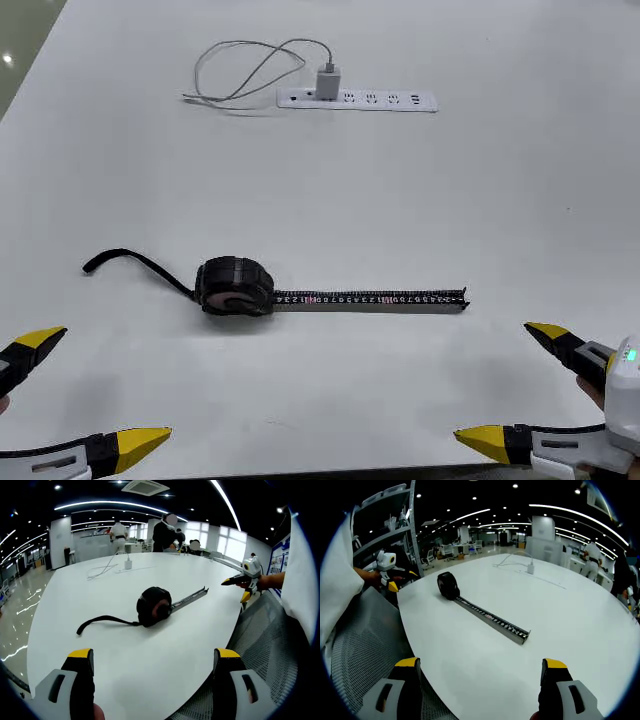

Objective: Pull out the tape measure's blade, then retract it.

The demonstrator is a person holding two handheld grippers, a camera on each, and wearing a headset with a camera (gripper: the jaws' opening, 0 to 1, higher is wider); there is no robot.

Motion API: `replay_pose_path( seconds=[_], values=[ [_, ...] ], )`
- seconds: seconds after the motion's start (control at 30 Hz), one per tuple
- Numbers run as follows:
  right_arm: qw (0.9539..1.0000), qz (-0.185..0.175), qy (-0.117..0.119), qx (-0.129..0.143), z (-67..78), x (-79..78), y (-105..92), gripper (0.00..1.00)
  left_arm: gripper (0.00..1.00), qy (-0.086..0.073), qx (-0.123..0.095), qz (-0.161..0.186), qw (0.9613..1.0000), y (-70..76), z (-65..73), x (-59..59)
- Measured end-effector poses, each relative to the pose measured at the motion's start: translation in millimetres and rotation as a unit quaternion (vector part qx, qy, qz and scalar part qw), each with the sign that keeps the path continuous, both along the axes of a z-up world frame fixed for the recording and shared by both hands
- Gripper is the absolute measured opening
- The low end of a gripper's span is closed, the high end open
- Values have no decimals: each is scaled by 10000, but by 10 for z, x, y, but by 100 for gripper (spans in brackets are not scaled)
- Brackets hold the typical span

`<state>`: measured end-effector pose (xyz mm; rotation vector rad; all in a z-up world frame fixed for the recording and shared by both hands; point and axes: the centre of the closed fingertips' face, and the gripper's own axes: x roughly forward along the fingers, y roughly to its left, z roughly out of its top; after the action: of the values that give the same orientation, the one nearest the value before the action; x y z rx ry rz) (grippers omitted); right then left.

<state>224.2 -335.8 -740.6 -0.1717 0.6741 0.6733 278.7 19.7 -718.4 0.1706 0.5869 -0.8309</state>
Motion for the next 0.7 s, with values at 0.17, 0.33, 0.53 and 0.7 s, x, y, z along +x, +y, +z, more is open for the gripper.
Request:
replay_pose_path(
  seconds=[0.17, 0.33, 0.53, 0.7],
  values=[
    [10000, 15, 13, 5, -6, -2, 4, 99, 98, -5, -46, 8, 10000, -19, 16, 13],
    [10000, 47, 29, -11, -11, -11, 9, 99, 98, -12, -41, 8, 10000, -38, 27, 14],
    [10000, 51, 34, -13, -10, -8, 14, 99, 97, 72, -45, -23, 10000, -111, -7, 16],
    [10000, 62, 28, -16, -4, -2, 19, 99, 97, 71, -47, -15, 10000, -173, -10, 40]
  ],
)
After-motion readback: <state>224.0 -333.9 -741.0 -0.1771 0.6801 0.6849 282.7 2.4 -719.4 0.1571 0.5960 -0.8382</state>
